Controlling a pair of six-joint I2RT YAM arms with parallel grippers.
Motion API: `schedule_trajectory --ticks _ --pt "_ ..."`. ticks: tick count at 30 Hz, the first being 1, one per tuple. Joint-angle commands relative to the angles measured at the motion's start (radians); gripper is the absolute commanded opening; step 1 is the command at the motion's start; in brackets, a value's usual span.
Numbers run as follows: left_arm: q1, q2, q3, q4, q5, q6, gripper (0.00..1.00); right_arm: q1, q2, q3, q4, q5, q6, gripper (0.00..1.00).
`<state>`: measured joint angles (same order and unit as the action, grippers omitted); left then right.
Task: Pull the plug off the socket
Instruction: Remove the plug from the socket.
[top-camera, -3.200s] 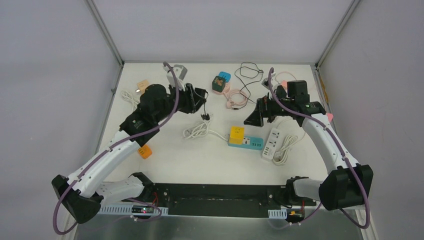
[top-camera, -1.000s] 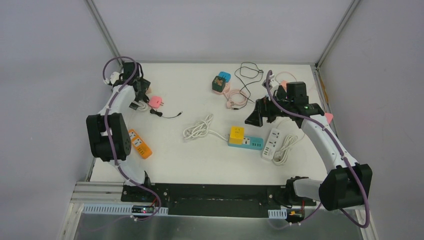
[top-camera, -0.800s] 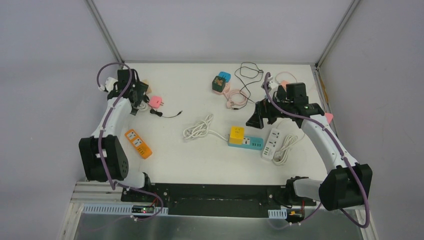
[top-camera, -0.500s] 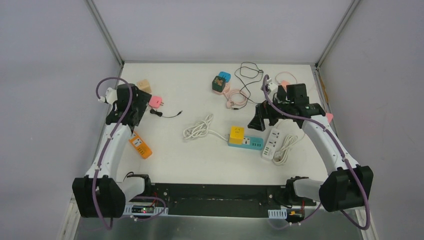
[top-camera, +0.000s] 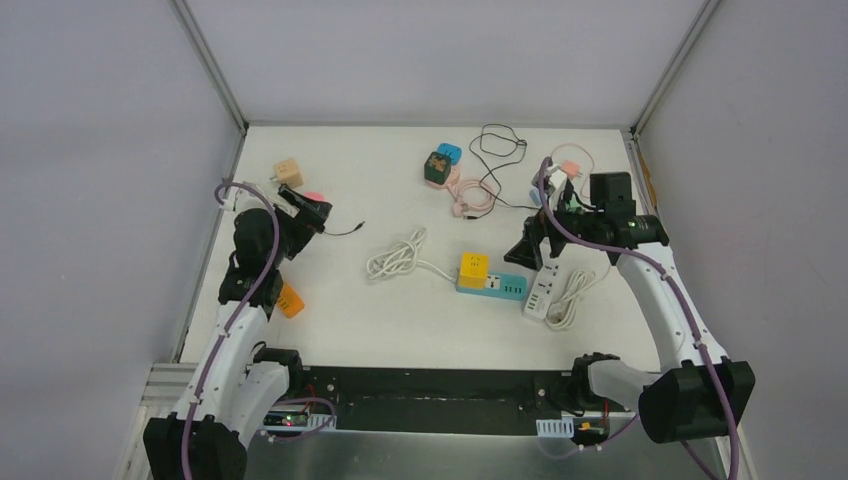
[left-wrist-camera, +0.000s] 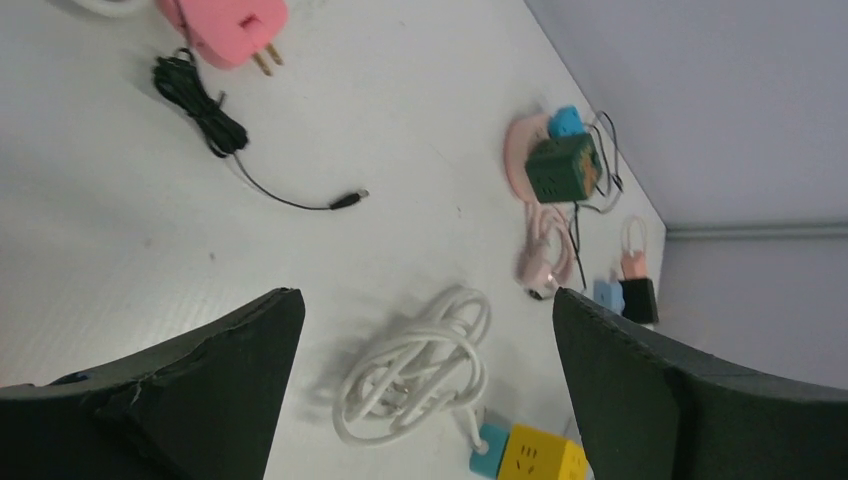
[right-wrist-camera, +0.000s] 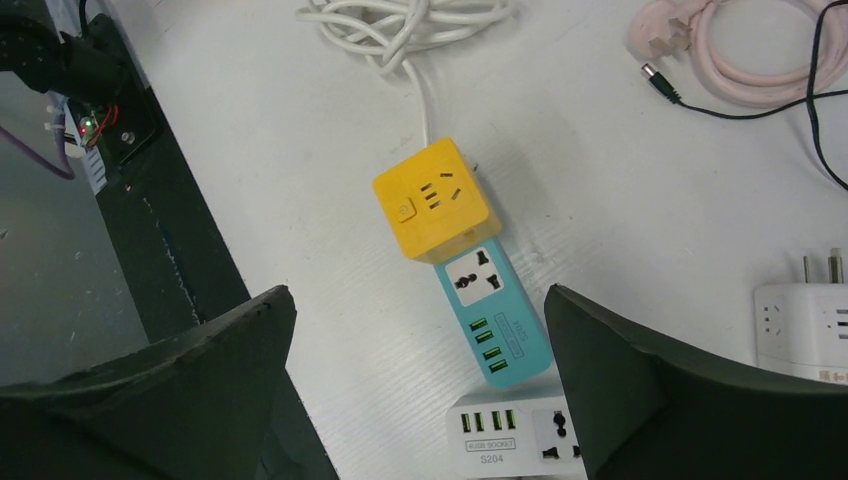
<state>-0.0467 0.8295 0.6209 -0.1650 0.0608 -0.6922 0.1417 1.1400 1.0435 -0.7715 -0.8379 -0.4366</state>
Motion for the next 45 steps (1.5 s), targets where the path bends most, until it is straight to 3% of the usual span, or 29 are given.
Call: schedule_trajectory --ticks 1,5,8,13,16,19,22,25,31,38,45 --pt "-0.01 -0.077 -0.077 0.289 0.255 0.065 0.99 -0.007 -0.003 0.004 -0.048 -0.105 -0.105 1.0" --pt "-0.075 -0.052 -0.139 0.485 0.444 0.062 0.99 -0.007 0.01 0.007 -0.094 -0.114 -0.169 1.0" --pt "-0.228 -0.019 -0.177 0.645 0.481 0.152 0.99 -0.007 0.022 0.007 -0.184 -0.167 -0.308 1.0" --pt "-0.583 0.051 -0.194 0.694 0.323 0.541 0.99 -0.007 -0.013 -0.07 -0.283 -0.203 -0.673 1.0" --pt "-0.719 0.175 -0.216 0.867 0.308 0.781 0.99 -0.007 -0.025 -0.115 -0.278 -0.179 -0.772 1.0" --pt "-0.729 0.344 -0.215 1.063 0.361 0.896 0.99 -0.007 -0.01 -0.134 -0.327 -0.163 -0.886 1.0" --pt "-0.727 0.497 -0.182 1.148 0.459 0.989 0.99 -0.007 0.016 -0.13 -0.336 -0.147 -0.915 1.0" --pt "-0.695 0.592 -0.134 1.171 0.746 1.071 0.99 -0.007 0.041 -0.132 -0.34 -0.133 -0.97 1.0" --pt "-0.557 0.799 0.058 1.191 1.1 1.015 0.98 -0.003 0.077 -0.145 -0.322 -0.112 -1.068 1.0" --pt "-0.549 1.054 0.156 1.576 1.168 0.751 0.94 -0.002 0.113 -0.137 -0.249 -0.06 -0.955 1.0" --pt "-0.569 1.123 0.136 1.584 1.146 0.797 0.93 -0.002 0.143 -0.13 -0.197 -0.028 -0.872 1.0"
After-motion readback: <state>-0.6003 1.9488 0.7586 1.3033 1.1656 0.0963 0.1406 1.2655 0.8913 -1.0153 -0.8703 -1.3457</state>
